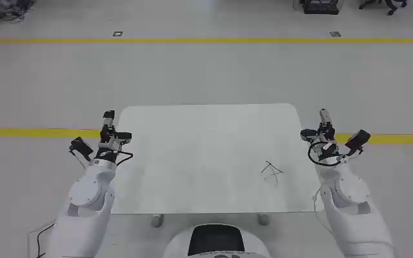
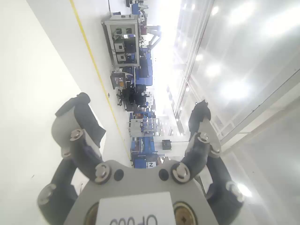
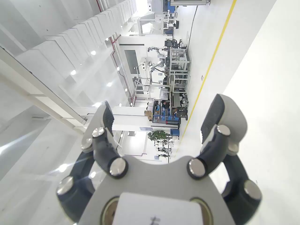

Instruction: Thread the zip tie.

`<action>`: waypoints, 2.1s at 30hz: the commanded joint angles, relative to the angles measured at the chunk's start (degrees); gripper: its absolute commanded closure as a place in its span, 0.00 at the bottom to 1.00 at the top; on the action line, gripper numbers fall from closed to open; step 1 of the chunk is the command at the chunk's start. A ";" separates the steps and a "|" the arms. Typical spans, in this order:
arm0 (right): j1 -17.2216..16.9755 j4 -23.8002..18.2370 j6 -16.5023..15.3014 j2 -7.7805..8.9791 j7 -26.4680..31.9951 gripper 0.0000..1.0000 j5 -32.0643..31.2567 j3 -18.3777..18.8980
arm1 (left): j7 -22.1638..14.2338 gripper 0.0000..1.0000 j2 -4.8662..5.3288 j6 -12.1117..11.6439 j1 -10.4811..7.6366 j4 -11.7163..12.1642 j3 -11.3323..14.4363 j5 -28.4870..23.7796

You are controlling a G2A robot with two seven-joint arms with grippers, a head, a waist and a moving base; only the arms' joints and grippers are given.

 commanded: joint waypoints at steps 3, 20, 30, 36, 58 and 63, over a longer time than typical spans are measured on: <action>0.10 -0.27 -0.89 0.32 3.43 0.00 -4.30 0.46 | 0.00 0.00 0.00 0.00 0.00 0.00 0.00 0.00; 0.23 -1.88 -1.41 1.66 16.03 0.00 -21.82 0.93 | 0.00 0.00 0.00 0.00 0.00 0.00 0.00 0.00; 2.45 -2.13 -1.29 2.68 28.03 0.00 -30.80 0.77 | 0.00 0.00 0.00 0.00 0.00 0.00 0.00 0.00; 2.45 -2.13 -1.29 2.68 28.03 0.00 -30.80 0.77 | 0.00 0.00 0.00 0.00 0.00 0.00 0.00 0.00; 3.40 -5.73 -3.83 3.94 38.51 0.00 -44.52 0.39 | 0.00 0.00 0.00 0.00 0.00 0.00 0.00 0.00; 3.22 -8.10 -5.90 4.58 41.36 0.00 -53.68 0.23 | 0.00 0.00 0.00 0.00 0.00 0.00 0.00 0.00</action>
